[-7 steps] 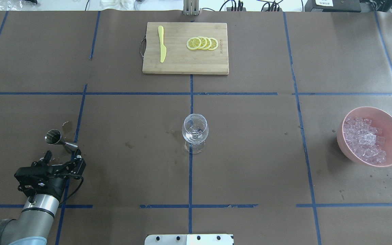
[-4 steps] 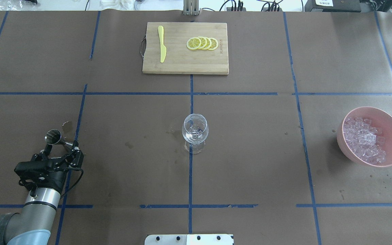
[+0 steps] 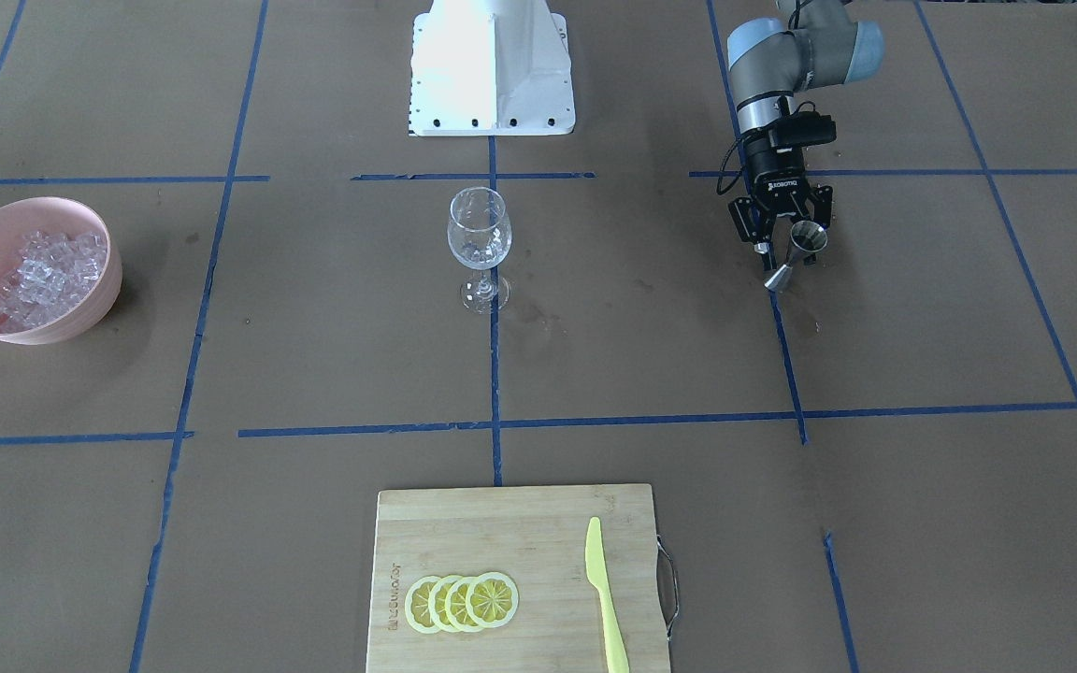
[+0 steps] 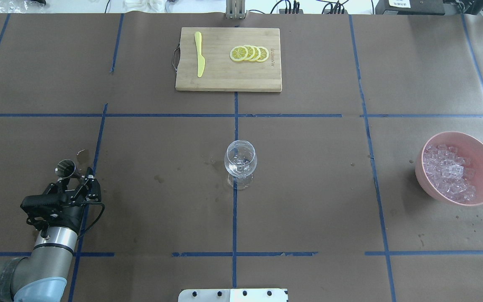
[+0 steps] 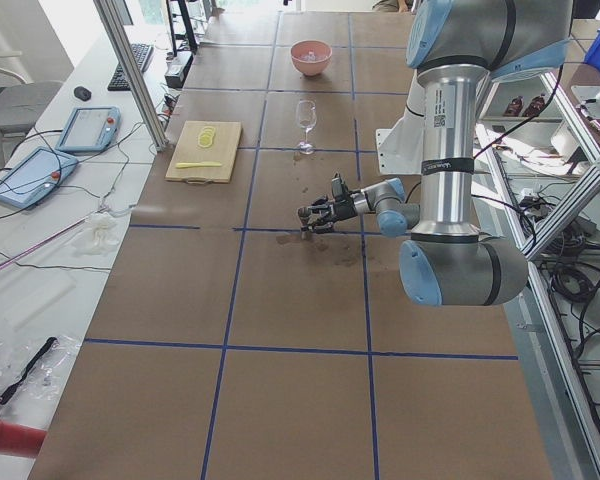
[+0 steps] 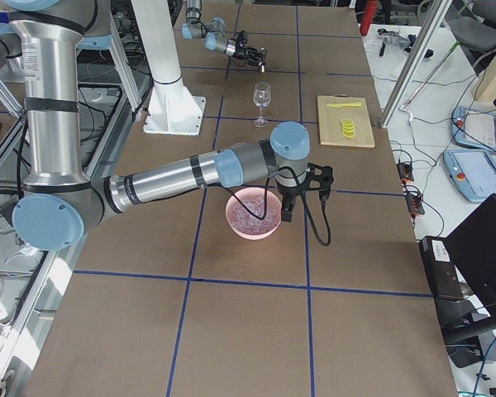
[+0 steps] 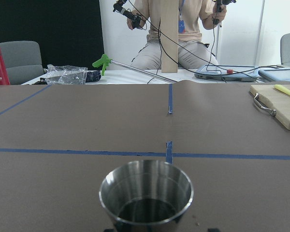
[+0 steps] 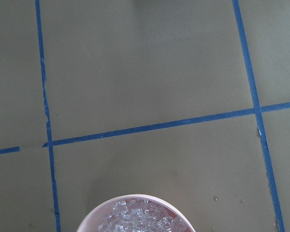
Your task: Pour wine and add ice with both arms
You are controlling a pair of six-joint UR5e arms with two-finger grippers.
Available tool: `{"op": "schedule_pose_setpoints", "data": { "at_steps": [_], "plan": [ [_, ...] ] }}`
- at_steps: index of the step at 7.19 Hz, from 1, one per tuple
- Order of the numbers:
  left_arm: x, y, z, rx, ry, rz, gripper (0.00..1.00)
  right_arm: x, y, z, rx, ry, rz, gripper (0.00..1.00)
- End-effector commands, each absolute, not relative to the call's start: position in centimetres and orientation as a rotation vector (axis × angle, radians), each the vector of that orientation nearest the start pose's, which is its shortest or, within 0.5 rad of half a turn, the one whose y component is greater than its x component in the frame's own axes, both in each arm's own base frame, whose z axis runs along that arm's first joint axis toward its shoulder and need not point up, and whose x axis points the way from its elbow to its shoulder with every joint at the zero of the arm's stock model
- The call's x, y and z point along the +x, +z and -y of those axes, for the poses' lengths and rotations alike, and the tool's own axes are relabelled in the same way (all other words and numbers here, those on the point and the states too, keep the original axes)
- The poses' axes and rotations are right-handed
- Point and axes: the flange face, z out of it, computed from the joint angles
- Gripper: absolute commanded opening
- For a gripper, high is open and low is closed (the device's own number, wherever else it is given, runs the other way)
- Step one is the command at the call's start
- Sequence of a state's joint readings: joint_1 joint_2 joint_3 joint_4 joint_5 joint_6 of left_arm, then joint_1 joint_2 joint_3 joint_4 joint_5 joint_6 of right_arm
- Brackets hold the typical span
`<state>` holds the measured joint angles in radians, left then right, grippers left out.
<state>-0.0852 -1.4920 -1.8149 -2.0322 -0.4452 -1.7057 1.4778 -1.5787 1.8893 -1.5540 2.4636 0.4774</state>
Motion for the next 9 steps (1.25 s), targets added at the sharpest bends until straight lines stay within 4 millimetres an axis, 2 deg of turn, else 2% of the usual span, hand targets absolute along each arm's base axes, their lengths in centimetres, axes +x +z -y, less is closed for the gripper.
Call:
{"op": "schedule_pose_setpoints", "data": {
  "at_steps": [1, 2, 5, 6, 7, 8, 9],
  "plan": [
    [43.8, 50.5, 26.6, 1.086, -0.546, -0.575, 0.54, 0.9, 49.4, 48.8, 0.043, 0.206, 0.936, 1.0],
    [43.8, 50.5, 26.6, 1.084, -0.546, -0.575, 0.49, 0.9, 49.4, 48.8, 0.045, 0.205, 0.936, 1.0],
    [44.4, 50.7, 26.6, 1.081, -0.543, -0.572, 0.47, 0.9, 49.4, 48.8, 0.045, 0.205, 0.935, 1.0],
    [44.5, 50.7, 26.6, 1.081, -0.544, -0.574, 0.43, 0.9, 49.4, 48.8, 0.045, 0.205, 0.935, 1.0],
    [44.5, 50.7, 26.7, 1.08, -0.546, -0.575, 0.14, 0.9, 49.4, 48.8, 0.045, 0.205, 0.935, 1.0],
    [44.3, 50.7, 26.8, 1.076, -0.566, -0.584, 0.0, 0.8, 49.4, 48.8, 0.044, 0.205, 0.935, 1.0],
    [43.6, 48.5, 27.2, 1.067, -0.616, -0.634, 0.0, 0.7, 49.4, 48.8, 0.044, 0.202, 0.935, 1.0]
  ]
}}
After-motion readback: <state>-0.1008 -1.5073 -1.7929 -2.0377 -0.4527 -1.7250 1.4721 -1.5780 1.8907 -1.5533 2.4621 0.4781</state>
